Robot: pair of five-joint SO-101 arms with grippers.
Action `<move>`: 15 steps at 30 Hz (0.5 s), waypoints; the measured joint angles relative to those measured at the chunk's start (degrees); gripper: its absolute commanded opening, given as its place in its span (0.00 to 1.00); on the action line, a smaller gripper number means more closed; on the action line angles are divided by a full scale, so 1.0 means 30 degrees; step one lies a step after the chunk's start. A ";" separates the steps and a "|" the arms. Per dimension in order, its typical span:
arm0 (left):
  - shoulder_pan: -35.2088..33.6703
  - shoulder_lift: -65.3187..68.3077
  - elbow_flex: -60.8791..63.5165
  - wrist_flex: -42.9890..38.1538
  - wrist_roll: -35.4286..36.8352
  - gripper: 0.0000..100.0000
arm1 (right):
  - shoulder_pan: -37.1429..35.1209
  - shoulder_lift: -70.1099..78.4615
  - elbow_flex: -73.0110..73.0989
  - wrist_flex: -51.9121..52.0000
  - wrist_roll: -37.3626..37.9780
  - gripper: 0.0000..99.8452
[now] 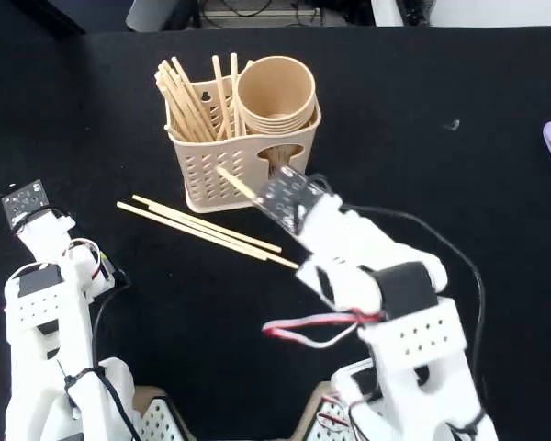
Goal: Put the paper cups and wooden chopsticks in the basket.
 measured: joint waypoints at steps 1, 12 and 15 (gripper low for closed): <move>0.0000 0.0000 0.0000 0.0000 0.0000 0.16 | -0.0762 0.0000 -0.0908 0.0205 -0.0586 0.01; 0.0000 0.0000 0.0117 0.0000 0.0000 0.16 | -0.5509 0.3956 -0.8586 -0.5304 -0.7414 0.01; 0.0000 0.0000 0.0117 0.0000 0.0000 0.16 | -0.5538 0.5714 -0.8586 -0.9553 -0.8967 0.01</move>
